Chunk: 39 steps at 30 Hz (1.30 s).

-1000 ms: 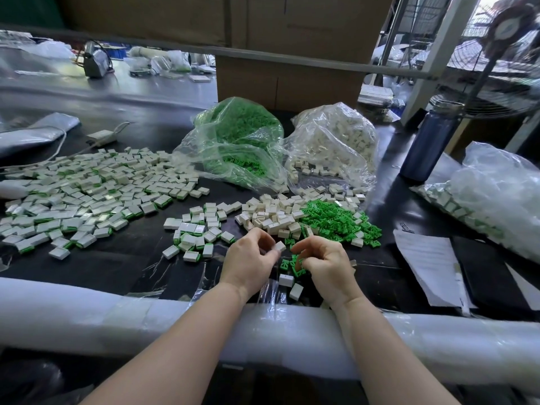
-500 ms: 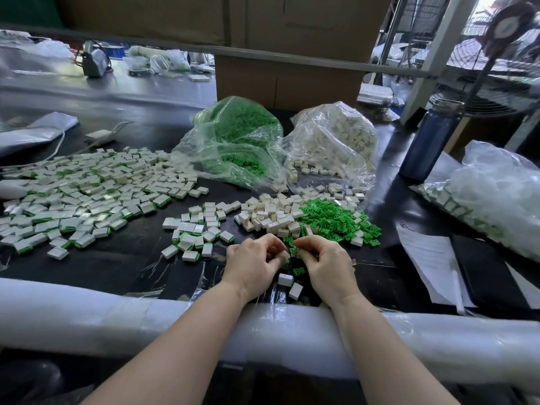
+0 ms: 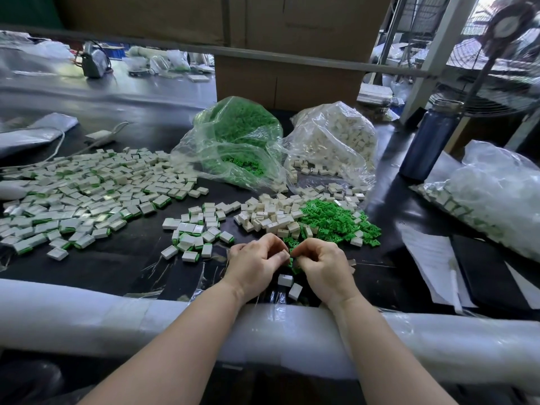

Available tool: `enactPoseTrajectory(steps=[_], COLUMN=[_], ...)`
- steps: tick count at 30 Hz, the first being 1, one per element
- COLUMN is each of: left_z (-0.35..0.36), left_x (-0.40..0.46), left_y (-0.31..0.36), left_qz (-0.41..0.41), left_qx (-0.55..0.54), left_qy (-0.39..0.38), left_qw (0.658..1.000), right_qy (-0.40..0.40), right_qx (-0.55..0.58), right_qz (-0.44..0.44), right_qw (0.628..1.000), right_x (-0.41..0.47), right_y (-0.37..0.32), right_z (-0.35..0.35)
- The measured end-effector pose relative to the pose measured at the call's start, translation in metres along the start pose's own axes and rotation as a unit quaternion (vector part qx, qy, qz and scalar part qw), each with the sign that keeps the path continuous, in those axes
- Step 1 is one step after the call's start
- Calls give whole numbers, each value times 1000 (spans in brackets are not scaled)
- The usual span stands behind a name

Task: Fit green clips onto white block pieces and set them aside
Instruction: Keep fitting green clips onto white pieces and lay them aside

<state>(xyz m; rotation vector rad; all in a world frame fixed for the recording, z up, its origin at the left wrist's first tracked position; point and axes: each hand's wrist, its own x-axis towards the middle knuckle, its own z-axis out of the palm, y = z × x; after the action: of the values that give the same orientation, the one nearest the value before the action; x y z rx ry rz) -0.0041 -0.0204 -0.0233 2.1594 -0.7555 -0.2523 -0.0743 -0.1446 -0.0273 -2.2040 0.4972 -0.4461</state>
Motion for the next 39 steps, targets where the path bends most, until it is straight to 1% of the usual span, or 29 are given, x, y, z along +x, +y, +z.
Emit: enactPoseTrajectory(steps=[7, 9, 13, 17, 21, 26, 29, 32, 34, 39], left_z=[2, 2, 2, 3, 3, 2, 2, 2, 2, 3], left_x=[0, 1, 1, 1, 2, 3, 3, 3, 3, 3], left_y=[-2, -3, -4, -6, -8, -9, -9, -9, -9, -9], left_qz=[19, 25, 27, 23, 20, 22, 19, 16, 12, 16], left_qx=[-17, -33, -84, -123, -159, -167, -162, -162, -167, -170], left_qy=[27, 28, 34, 34, 23, 27, 32, 31, 28, 23], left_qw=[999, 999, 996, 991, 987, 985, 986, 986, 986, 985], right_qy=[31, 43, 51, 48, 40, 44, 18, -2, 4, 18], right_qx=[-28, -16, 77, 180, 233, 233, 210, 133, 105, 146], right_qz=[-15, -20, -21, -9, 0, 10, 27, 17, 8, 5], right_qw=[999, 999, 995, 983, 972, 971, 977, 991, 994, 989], right_x=[2, 2, 2, 1, -1, -1, 0, 1, 2, 1], right_y=[5, 4, 3, 2, 0, 0, 2, 2, 3, 5], right_z=[1, 0, -3, -8, -10, -10, -7, -3, -2, -2])
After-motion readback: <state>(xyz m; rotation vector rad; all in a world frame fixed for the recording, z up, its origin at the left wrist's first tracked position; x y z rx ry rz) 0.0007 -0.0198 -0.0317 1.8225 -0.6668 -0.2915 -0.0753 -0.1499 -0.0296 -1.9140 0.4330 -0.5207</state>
